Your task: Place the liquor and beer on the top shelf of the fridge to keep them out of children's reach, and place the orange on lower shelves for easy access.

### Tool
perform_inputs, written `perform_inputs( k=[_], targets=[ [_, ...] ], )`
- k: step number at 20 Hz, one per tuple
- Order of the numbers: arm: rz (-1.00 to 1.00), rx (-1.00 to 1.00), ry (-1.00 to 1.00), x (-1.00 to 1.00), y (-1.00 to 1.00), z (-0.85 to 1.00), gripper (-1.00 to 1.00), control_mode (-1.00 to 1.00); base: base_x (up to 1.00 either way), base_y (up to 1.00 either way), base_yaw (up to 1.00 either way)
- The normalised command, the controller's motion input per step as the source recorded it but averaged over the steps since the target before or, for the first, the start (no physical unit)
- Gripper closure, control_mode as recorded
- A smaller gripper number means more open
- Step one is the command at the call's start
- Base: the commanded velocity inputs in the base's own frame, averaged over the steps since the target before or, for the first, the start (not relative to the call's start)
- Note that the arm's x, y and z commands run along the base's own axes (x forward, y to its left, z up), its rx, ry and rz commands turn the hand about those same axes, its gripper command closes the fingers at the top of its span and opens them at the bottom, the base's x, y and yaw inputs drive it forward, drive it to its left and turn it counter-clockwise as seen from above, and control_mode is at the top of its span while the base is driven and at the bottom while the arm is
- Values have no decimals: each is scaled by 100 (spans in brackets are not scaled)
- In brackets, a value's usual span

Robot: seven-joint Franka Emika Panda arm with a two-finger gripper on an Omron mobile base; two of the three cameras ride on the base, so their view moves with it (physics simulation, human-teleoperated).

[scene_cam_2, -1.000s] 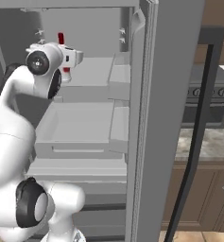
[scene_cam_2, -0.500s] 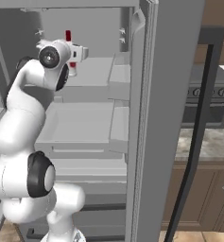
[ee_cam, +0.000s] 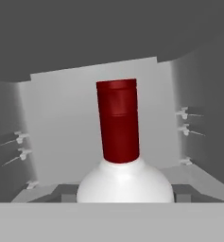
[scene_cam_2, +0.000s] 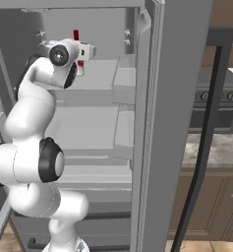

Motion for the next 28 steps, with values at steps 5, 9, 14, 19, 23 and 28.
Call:
perform_inputs(
  k=[5, 9, 14, 19, 23, 28],
  targets=[
    [0, -5, 0, 37, 0, -12, 100, -100, 0, 0, 0],
    [1, -3, 0, 32, 0, -26, 100, -100, 0, 0, 0],
    [1, -1, 0, 31, 0, -27, 100, -100, 0, 0, 0],
    [1, 0, -1, 26, 0, -22, 100, -100, 0, 0, 0],
    [1, 0, -3, 24, 0, -23, 100, -100, 0, 0, 0],
    [1, 0, -4, 20, 0, -22, 100, -100, 0, 0, 0]
  ],
)
